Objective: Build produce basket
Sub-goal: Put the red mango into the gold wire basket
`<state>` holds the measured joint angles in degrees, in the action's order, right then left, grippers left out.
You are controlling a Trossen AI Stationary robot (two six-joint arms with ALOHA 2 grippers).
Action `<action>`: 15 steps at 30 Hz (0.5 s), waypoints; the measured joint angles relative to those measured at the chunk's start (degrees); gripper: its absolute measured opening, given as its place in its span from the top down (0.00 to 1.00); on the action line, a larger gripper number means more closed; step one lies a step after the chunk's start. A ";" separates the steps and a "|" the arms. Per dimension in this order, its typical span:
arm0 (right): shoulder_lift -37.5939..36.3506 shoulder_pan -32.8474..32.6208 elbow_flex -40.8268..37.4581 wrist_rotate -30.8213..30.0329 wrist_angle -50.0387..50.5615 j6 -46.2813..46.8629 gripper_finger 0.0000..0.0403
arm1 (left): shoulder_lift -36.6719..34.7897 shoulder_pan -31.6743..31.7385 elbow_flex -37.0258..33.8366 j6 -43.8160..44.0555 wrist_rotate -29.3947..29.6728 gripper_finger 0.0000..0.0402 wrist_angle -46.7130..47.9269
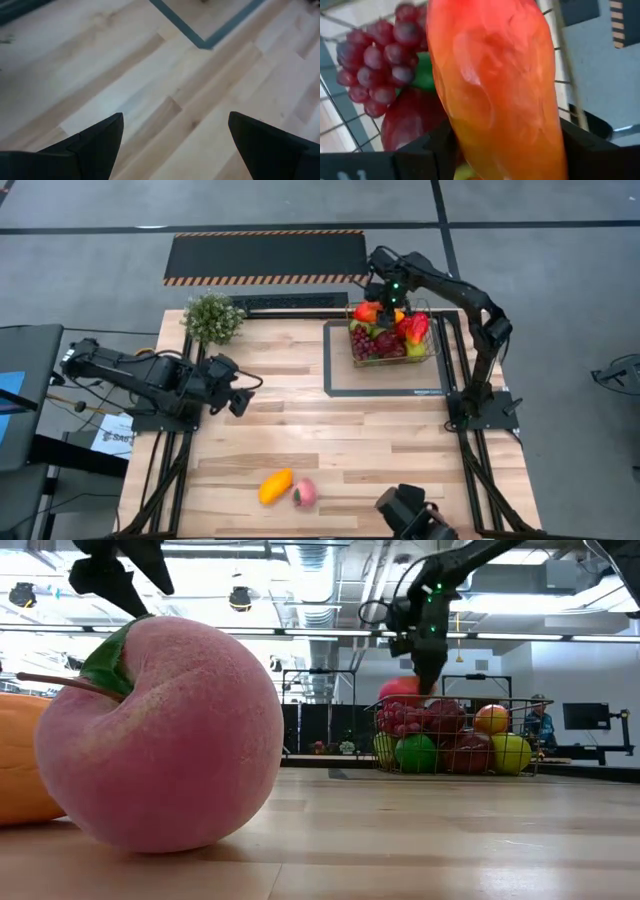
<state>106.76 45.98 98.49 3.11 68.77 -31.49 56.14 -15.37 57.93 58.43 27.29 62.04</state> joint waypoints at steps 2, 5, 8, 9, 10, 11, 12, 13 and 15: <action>0.00 0.27 -2.03 0.04 -1.83 -1.59 0.39 | 0.00 1.41 0.00 -0.18 0.44 0.14 0.01; -0.02 0.20 -4.98 -0.03 -5.00 -3.56 0.39 | 0.00 3.27 0.00 -0.42 0.44 0.14 0.04; -0.07 0.26 -6.48 -0.26 -9.21 -3.95 0.39 | 0.00 4.39 0.00 -1.04 0.22 0.14 0.07; -0.07 0.28 -6.89 -0.33 -10.36 -3.93 0.39 | 0.00 4.75 0.00 -1.25 0.18 0.14 0.06; -0.07 0.28 -7.07 -0.42 -10.93 -3.72 0.39 | 0.00 5.10 0.00 -1.46 0.11 0.14 0.04; -0.04 0.37 -7.09 -0.42 -11.46 -3.63 0.39 | 0.00 5.32 0.00 -1.68 0.02 0.14 0.05; -0.06 0.54 -7.05 -0.41 -12.12 -3.65 0.39 | 0.00 5.57 0.00 -1.75 -0.08 0.14 0.04; -0.07 0.61 -7.00 -0.46 -12.40 -3.73 0.39 | 0.01 5.81 0.00 -1.85 -0.18 0.14 0.07; -0.07 0.53 -7.03 -0.44 -12.40 -4.42 0.38 | 0.00 6.13 0.00 -2.11 -0.58 0.14 0.07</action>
<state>106.69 46.51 91.46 2.68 56.37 -35.91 56.14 -9.24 57.93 56.31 26.71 62.11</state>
